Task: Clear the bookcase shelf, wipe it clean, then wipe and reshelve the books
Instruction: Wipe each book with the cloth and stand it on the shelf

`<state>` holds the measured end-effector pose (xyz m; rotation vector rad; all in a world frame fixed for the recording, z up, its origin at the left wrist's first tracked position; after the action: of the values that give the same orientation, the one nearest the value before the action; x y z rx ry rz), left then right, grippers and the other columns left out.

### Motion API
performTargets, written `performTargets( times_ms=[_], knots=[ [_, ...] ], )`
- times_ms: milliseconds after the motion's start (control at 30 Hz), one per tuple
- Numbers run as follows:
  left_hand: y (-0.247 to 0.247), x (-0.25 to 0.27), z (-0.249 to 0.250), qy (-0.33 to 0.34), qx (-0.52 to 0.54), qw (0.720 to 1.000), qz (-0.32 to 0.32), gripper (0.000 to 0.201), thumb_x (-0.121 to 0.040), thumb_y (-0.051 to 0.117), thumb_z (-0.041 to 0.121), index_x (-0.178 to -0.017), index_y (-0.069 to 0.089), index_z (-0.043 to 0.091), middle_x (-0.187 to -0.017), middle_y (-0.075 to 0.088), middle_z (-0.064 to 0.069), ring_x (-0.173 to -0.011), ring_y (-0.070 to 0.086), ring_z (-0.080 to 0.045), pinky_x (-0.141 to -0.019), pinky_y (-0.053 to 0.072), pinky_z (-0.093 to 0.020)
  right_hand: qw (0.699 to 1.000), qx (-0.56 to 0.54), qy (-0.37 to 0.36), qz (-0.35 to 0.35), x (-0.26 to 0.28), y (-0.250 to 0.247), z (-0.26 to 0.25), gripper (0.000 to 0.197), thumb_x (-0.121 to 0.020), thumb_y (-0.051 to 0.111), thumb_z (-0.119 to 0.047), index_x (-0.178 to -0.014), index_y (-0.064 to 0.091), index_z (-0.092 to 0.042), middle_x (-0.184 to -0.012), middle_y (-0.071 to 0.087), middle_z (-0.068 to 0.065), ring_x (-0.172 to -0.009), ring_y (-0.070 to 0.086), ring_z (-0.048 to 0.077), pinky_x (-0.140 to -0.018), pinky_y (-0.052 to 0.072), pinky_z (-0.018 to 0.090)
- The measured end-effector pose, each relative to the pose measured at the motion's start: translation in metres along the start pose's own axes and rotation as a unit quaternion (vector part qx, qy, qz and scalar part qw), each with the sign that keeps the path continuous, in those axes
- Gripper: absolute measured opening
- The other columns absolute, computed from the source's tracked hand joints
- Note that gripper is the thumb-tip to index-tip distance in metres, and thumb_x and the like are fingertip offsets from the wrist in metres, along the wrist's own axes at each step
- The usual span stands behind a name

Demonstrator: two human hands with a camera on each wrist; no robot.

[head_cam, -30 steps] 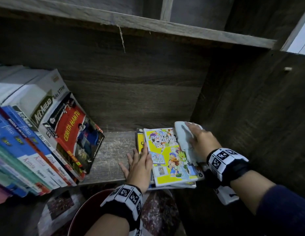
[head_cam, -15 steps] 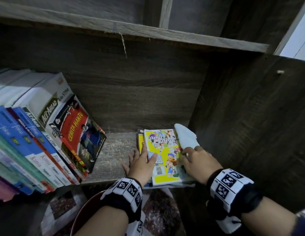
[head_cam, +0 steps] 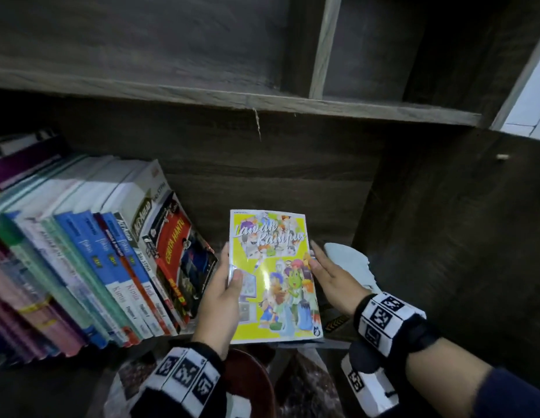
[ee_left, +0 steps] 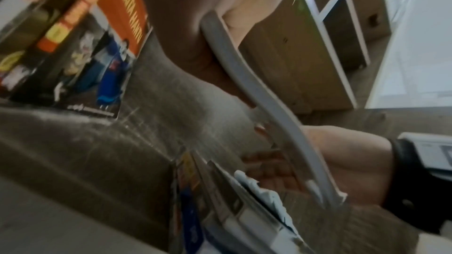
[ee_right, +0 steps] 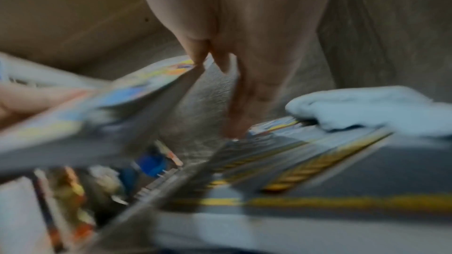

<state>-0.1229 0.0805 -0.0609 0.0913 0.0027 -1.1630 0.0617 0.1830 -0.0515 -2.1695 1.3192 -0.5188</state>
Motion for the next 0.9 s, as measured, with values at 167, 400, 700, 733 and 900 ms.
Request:
performTargets(
  times_ms=[167, 400, 700, 733, 900],
  knots=[
    [-0.008, 0.010, 0.024, 0.039, -0.015, 0.999, 0.001, 0.056, -0.104, 0.037, 0.023, -0.149, 0.015, 0.048, -0.152, 0.021, 0.025, -0.140, 0.023, 0.000, -0.116, 0.022, -0.029, 0.983, -0.173, -0.057, -0.004, -0.008, 0.019, -0.025, 0.053, -0.103, 0.037, -0.031, -0.148, 0.014, -0.049, -0.148, 0.036, -0.020, -0.136, 0.038, 0.007, -0.116, 0.030, 0.039],
    [-0.056, 0.023, 0.049, 0.142, -0.096, 0.974, 0.147, 0.067, -0.101, 0.044, 0.025, -0.138, 0.003, 0.063, -0.133, 0.032, 0.043, -0.120, 0.038, 0.014, -0.090, 0.031, -0.005, 0.965, -0.250, -0.071, -0.016, -0.053, 0.046, -0.083, 0.052, -0.101, 0.043, -0.012, -0.137, 0.043, -0.051, -0.139, 0.052, -0.014, -0.125, 0.053, 0.010, -0.108, 0.042, 0.041],
    [-0.071, 0.027, 0.055, 0.279, -0.314, 0.882, 0.214, 0.079, -0.097, 0.058, 0.026, -0.153, 0.005, 0.042, -0.145, 0.033, 0.017, -0.109, 0.062, -0.011, -0.080, 0.058, -0.027, 0.946, -0.318, -0.053, -0.019, -0.138, 0.092, -0.127, 0.053, -0.093, 0.054, 0.000, -0.096, 0.069, -0.050, -0.112, 0.067, 0.002, -0.109, 0.063, 0.024, -0.103, 0.046, 0.045],
    [-0.069, 0.025, 0.053, 0.281, -0.352, 0.870, 0.203, 0.073, -0.096, 0.055, 0.026, -0.155, 0.012, 0.029, -0.147, 0.035, 0.009, -0.101, 0.064, -0.011, -0.074, 0.059, -0.025, 0.946, -0.318, -0.052, -0.023, -0.144, 0.098, -0.127, 0.053, -0.092, 0.055, 0.000, -0.096, 0.069, -0.052, -0.109, 0.068, 0.006, -0.108, 0.064, 0.026, -0.103, 0.046, 0.045],
    [-0.068, 0.018, 0.027, 0.231, -0.499, 0.819, 0.164, 0.096, -0.068, 0.084, 0.003, -0.148, 0.031, 0.004, -0.151, 0.035, -0.013, -0.107, 0.062, -0.024, -0.069, 0.059, -0.029, 0.956, -0.281, -0.062, -0.052, -0.155, 0.131, -0.125, 0.046, -0.093, 0.053, 0.002, -0.128, 0.060, -0.028, -0.117, 0.067, 0.006, -0.106, 0.061, 0.017, -0.102, 0.044, 0.031]
  ],
)
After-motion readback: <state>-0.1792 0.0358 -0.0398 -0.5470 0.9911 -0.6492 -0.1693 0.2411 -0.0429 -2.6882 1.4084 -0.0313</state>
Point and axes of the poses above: each hand's wrist, its own x-axis away from the middle knuckle, its own y-axis out of the palm, z = x × y, the point moved 10 cm from there along -x, towards the middle knuckle
